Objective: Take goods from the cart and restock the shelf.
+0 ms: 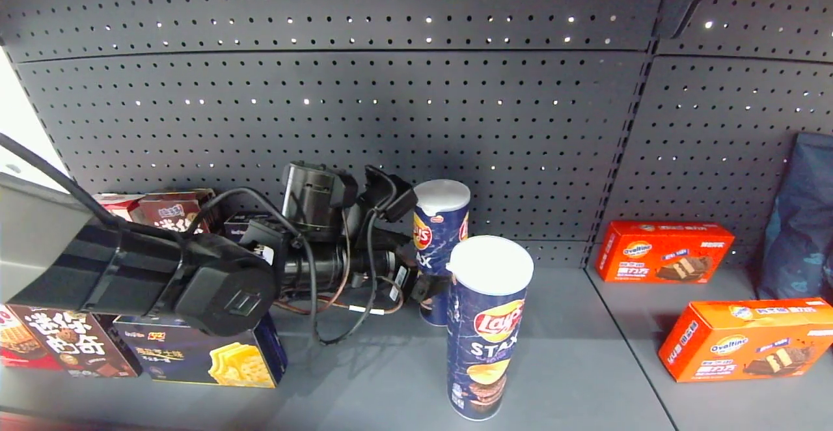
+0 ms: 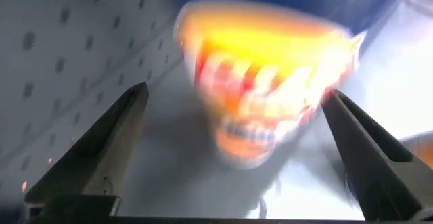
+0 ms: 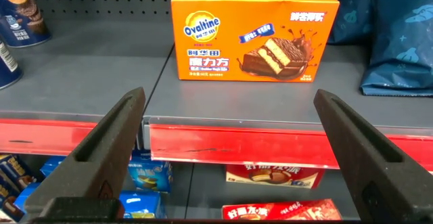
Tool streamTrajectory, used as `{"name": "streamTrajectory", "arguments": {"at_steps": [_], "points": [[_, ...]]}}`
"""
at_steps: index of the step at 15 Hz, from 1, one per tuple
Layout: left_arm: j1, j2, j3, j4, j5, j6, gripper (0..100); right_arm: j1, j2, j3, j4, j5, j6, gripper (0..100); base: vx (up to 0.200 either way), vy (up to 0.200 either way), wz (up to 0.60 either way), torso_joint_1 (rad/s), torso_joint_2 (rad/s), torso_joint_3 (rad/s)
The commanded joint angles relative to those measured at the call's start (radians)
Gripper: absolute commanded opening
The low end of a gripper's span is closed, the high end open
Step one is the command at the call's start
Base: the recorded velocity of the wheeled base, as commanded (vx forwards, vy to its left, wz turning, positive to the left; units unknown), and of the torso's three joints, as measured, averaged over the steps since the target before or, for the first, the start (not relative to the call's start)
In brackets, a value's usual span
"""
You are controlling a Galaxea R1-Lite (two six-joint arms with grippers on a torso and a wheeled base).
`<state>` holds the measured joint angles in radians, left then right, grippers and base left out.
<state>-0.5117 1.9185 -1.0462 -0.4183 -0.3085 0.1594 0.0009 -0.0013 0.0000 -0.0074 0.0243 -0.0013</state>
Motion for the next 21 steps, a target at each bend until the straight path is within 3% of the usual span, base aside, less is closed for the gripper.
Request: {"name": "streamTrajectory", "arguments": {"at_steps": [1, 8, 12, 21], "points": [[0.018, -0.07, 0.081, -0.023, 0.005, 0.0, 100, 0.001, 0.001, 0.0, 0.0, 0.0, 0.0, 100, 0.0, 0.0, 0.0, 0.0, 0.0, 0.0], [0.013, -0.084, 0.127, -0.028, 0.078, -0.015, 100, 0.001, 0.001, 0.0, 0.0, 0.0, 0.0, 100, 0.0, 0.0, 0.0, 0.0, 0.0, 0.0], [-0.014, -0.053, 0.127, -0.057, 0.089, -0.061, 100, 0.001, 0.001, 0.0, 0.0, 0.0, 0.0, 100, 0.0, 0.0, 0.0, 0.0, 0.0, 0.0], [-0.047, 0.06, 0.023, -0.057, 0.157, -0.075, 100, 0.001, 0.001, 0.0, 0.0, 0.0, 0.0, 100, 0.0, 0.0, 0.0, 0.0, 0.0, 0.0]]}}
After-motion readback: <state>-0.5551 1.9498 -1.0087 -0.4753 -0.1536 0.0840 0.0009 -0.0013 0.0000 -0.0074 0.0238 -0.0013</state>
